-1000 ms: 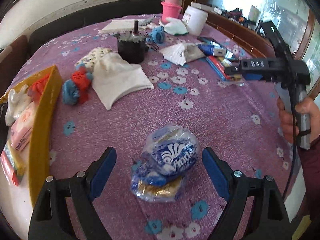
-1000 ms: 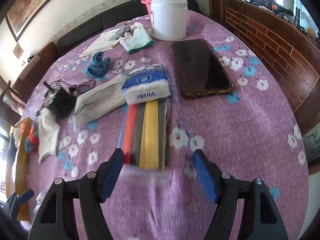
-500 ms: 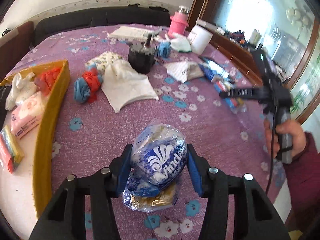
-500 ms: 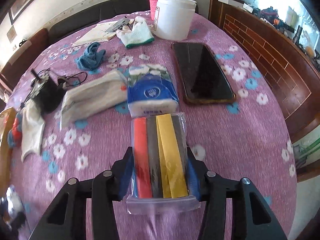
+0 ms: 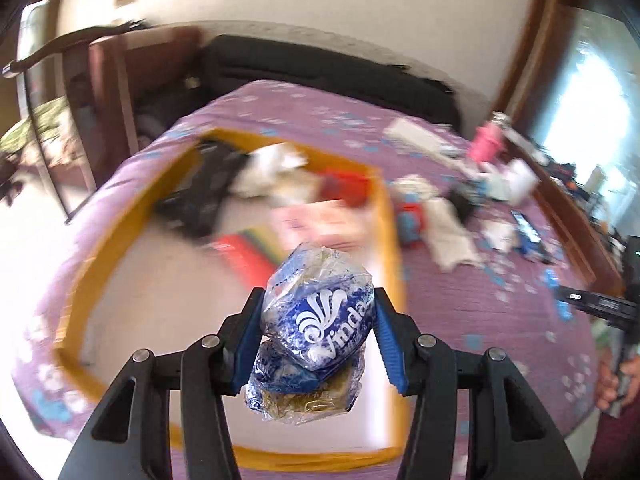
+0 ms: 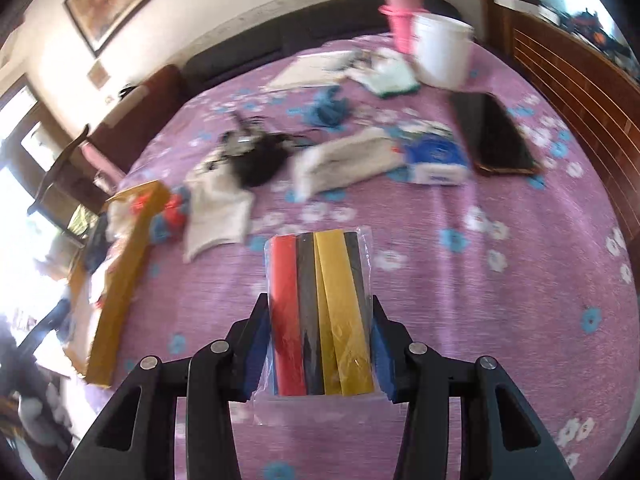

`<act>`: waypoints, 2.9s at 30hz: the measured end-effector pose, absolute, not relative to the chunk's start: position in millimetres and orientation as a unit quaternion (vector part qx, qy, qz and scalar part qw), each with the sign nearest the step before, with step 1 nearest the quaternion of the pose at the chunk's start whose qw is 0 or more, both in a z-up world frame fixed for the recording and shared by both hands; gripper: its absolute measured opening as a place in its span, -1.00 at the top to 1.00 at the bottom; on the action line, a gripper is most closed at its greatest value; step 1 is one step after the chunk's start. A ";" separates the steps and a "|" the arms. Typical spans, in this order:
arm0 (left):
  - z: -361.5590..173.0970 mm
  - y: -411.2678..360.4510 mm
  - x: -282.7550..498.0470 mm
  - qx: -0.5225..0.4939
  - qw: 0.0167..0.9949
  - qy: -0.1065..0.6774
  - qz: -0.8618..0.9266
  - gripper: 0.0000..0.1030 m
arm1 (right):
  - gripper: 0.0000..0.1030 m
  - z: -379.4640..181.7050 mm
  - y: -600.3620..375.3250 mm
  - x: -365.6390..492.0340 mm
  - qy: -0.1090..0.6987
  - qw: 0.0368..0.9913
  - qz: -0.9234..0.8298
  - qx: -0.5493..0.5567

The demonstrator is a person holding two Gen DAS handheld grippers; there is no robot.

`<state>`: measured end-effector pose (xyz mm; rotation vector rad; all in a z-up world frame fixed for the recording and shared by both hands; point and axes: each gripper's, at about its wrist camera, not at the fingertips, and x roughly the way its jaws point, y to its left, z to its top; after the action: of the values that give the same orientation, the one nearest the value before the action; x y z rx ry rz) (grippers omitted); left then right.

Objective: Organize soft objects
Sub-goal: 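Carry both bags into the tray and open both grippers, then move the left tool to the white cloth and grasp it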

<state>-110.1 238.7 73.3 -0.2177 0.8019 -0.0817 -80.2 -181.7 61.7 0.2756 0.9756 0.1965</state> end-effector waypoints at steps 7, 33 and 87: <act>43.0 281.0 -76.9 -0.118 0.886 0.447 0.034 0.00 | 0.05 83.6 -87.2 -76.2 0.454 0.869 0.178 0.086; 61.7 346.8 -137.4 -0.226 0.914 0.335 0.030 -0.47 | 0.03 26.7 159.2 9.9 0.559 0.797 0.229 -0.015; 10.9 -4.7 61.6 0.086 0.882 0.445 -0.130 -0.77 | -0.96 22.6 -264.9 -22.8 0.384 0.887 -0.023 0.257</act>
<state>61.6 -4.7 10.9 0.1786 0.9272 -0.2716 -22.8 -264.9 22.6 0.5345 0.7979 -0.0484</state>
